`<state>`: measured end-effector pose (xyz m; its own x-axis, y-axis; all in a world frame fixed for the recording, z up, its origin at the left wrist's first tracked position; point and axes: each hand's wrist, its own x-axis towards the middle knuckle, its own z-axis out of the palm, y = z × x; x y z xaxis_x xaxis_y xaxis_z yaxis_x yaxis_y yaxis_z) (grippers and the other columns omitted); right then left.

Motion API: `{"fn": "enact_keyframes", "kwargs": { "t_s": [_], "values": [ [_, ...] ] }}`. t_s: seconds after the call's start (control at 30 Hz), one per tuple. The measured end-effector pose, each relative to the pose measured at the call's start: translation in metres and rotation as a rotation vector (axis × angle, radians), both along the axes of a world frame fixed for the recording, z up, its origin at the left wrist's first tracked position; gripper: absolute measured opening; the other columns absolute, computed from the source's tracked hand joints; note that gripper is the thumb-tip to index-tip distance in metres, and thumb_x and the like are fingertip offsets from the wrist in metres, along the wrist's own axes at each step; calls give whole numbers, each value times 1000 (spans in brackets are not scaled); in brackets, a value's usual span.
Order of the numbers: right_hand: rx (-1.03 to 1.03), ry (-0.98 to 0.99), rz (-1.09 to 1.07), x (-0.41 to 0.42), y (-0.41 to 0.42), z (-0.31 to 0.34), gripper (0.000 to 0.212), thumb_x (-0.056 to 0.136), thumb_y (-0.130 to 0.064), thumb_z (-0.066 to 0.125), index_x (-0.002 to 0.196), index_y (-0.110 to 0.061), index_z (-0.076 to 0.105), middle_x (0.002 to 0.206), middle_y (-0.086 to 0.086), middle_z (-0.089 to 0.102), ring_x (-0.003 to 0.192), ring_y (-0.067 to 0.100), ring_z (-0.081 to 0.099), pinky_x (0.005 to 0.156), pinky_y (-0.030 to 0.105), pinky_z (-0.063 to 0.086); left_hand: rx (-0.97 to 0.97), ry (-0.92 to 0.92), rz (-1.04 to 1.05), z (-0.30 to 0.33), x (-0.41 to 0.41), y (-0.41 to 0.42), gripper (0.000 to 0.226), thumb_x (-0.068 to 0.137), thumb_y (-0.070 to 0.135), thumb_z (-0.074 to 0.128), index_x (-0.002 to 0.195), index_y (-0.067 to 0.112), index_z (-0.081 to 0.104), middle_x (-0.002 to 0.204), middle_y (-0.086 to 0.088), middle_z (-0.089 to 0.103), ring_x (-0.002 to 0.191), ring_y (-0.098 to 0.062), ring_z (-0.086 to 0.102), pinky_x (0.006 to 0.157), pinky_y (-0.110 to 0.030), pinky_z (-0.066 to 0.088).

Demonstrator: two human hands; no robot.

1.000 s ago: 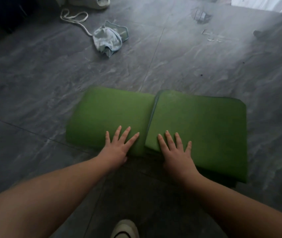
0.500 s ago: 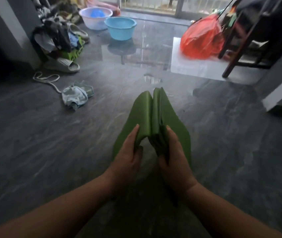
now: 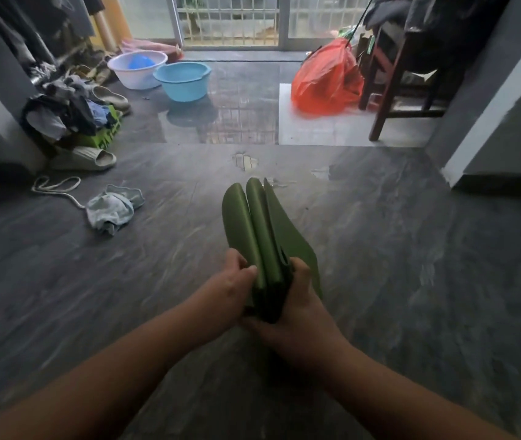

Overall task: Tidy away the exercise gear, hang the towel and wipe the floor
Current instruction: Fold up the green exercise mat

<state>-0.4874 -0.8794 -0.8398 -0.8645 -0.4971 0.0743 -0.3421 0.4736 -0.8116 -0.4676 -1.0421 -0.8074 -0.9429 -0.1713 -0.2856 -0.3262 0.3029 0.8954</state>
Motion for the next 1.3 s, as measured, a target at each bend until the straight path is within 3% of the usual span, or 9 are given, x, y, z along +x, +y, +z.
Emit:
{"fn": "enact_keyframes", "kwargs": {
  "t_s": [0.13,0.23,0.33,0.47,0.6,0.7,0.83,1.17,1.3],
  "values": [
    [-87,78,-101,2,6,-10,80,77,-35,77,133,-36,19,122,-7,48,104,10,54,80,26,44,-218,77,-253,-3,15,-16,30,81,53,45,105,37,47,111,-4,64,103,-24,65,86,-54,55],
    [-120,83,-60,0,23,-19,77,71,-40,66,135,-43,23,122,-13,49,105,-1,52,86,21,44,-786,290,-362,-1,17,-41,61,82,40,68,134,41,36,130,4,53,116,-17,57,95,-40,52],
    [-119,119,127,-2,47,-32,84,72,-25,72,142,-42,29,142,-15,47,126,3,51,102,28,45,-1192,445,-339,2,10,-56,122,62,38,88,155,31,9,155,-13,20,147,-38,17,116,-55,29],
    [-186,114,278,-4,74,-40,76,73,-7,81,138,-25,45,145,3,50,135,23,50,107,48,44,-1189,208,-542,-2,0,-67,140,58,62,83,147,47,-23,161,1,-26,144,-24,-35,120,-49,-12],
    [-95,160,299,-9,94,-44,70,71,2,82,131,-15,51,141,2,54,136,25,48,106,53,43,-1126,125,-727,-31,4,-44,115,63,64,74,153,32,10,159,0,25,149,-24,18,122,-47,9],
    [-13,112,277,-17,108,-37,69,73,-5,79,133,-21,48,135,-1,55,130,17,53,106,42,45,-1089,228,-681,-43,5,-29,80,64,57,73,131,32,36,122,1,59,112,-24,59,96,-37,46],
    [172,7,226,-17,117,-6,97,75,-12,76,146,-52,22,138,-14,46,123,-2,50,99,15,42,-1157,316,-644,-42,2,-20,72,63,57,71,122,28,43,107,0,63,95,-26,64,76,-37,50],
    [737,502,178,-11,80,137,130,70,-69,69,145,-44,-33,162,-10,-16,149,14,-16,121,58,-1,-1223,288,-676,107,-14,4,47,79,58,64,117,46,39,97,17,58,87,-8,58,51,-21,27],
    [844,502,251,-21,52,104,126,74,-59,73,150,-35,-24,163,-3,4,152,21,-1,116,67,-4,-1225,248,-673,92,-11,1,49,76,58,63,117,43,41,107,16,61,96,-12,61,60,-25,36]
  ]
}}
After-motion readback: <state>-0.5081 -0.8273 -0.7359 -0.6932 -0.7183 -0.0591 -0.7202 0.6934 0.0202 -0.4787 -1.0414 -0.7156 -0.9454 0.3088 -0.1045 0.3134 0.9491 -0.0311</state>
